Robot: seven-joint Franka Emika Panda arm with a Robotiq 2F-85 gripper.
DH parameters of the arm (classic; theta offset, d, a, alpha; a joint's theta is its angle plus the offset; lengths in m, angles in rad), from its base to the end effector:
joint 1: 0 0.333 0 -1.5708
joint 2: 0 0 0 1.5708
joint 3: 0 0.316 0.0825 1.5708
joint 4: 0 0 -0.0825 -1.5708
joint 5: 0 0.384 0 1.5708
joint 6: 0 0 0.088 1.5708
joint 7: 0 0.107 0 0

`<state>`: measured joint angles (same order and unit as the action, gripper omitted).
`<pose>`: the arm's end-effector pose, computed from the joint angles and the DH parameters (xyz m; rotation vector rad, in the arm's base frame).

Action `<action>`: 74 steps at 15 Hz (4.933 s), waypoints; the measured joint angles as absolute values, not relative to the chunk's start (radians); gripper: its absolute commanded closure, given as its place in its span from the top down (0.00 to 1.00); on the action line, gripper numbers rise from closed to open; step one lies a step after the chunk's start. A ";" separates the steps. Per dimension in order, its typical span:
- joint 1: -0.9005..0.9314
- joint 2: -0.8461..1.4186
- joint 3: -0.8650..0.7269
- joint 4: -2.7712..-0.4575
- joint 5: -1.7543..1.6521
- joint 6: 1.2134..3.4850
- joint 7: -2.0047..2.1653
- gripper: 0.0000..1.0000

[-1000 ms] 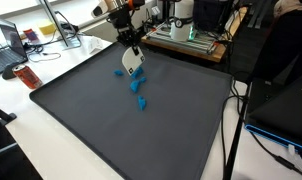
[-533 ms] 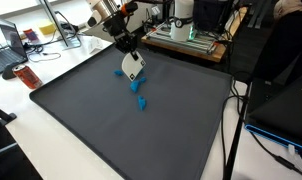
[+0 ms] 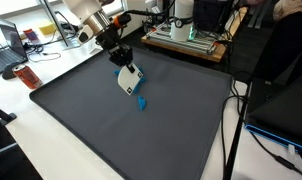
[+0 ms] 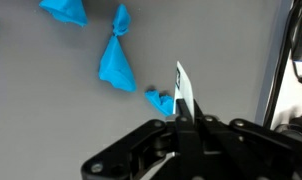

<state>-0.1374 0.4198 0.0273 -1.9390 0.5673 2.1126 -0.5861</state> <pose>0.5970 -0.0415 0.2541 -2.6248 -0.1524 0.0936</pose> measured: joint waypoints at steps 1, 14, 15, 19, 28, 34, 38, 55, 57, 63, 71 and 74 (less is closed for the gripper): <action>-0.145 0.446 0.034 -1.905 0.567 2.089 -0.594 0.01; -0.221 0.677 0.057 -1.573 0.557 1.912 -0.634 0.01; -0.227 0.672 0.055 -1.573 0.552 1.912 -0.634 0.01; -0.247 0.633 0.038 -1.595 0.512 1.913 -0.635 0.01; -0.302 0.507 0.025 -1.745 0.493 1.882 -0.717 0.01; -0.306 0.372 -0.017 -1.903 0.506 1.908 -0.737 0.01; -0.305 0.281 -0.036 -2.028 0.525 1.972 -0.743 0.01; -0.092 -0.052 -0.033 -2.411 0.486 2.393 -0.397 0.01; -0.053 -0.073 -0.010 -2.422 0.416 2.421 -0.276 0.04; -0.029 -0.086 0.008 -2.434 0.382 2.446 -0.196 0.01; -0.010 -0.070 0.015 -2.454 0.325 2.492 -0.102 0.01; -0.007 -0.065 0.031 -2.491 0.206 2.578 0.052 0.01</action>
